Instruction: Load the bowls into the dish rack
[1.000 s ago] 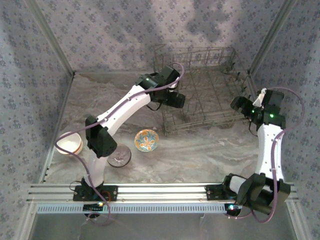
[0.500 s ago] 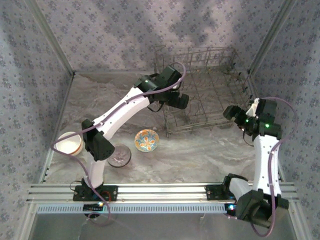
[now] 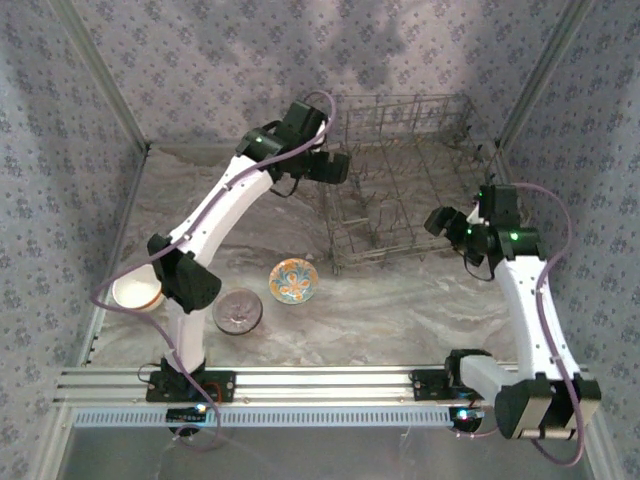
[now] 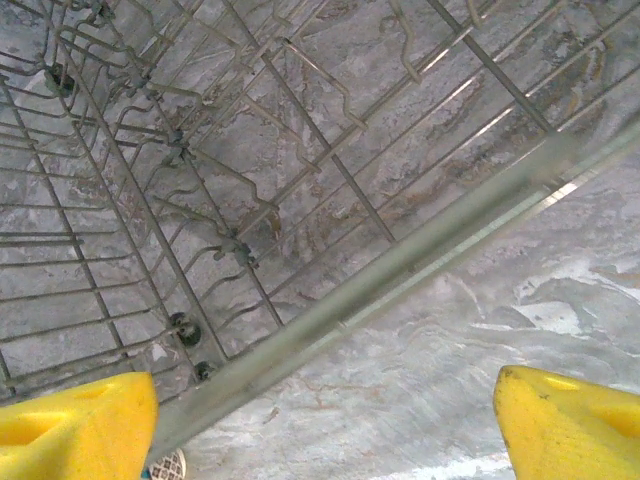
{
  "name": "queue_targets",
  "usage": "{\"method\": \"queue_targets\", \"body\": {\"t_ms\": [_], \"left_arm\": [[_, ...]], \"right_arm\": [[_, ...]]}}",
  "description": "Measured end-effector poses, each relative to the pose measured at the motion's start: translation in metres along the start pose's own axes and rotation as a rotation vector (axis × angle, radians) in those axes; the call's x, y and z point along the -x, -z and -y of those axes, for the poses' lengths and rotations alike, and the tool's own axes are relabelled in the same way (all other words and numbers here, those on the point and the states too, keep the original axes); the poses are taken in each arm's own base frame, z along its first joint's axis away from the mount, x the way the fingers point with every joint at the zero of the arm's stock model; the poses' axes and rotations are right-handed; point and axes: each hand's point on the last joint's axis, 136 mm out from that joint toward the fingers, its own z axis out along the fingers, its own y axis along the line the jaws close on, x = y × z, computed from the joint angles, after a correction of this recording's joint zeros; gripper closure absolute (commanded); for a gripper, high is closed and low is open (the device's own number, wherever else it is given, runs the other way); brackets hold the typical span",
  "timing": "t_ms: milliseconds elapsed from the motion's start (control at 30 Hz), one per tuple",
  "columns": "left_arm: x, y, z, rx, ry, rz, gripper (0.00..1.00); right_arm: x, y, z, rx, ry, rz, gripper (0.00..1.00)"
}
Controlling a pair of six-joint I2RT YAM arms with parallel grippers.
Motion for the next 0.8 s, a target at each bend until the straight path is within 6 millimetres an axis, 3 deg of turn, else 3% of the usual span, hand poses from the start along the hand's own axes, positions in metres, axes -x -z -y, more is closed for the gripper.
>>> {"method": "queue_targets", "body": {"t_ms": [100, 233, 400, 800], "left_arm": [[0.011, 0.001, -0.009, -0.001, 0.010, 0.022, 0.04], [0.019, -0.012, -0.017, -0.005, 0.015, 0.021, 0.05], [0.009, -0.035, -0.020, -0.005, 0.008, -0.029, 0.06], [-0.008, -0.048, -0.027, 0.010, 0.005, -0.088, 0.06]], "right_arm": [[0.002, -0.008, -0.006, -0.018, 0.002, -0.018, 0.18], [0.003, -0.014, -0.007, -0.053, -0.001, -0.040, 0.28], [0.014, -0.008, -0.011, -0.080, 0.021, -0.026, 0.40], [0.012, -0.019, -0.006, -0.164, 0.078, -0.129, 0.57]]}}
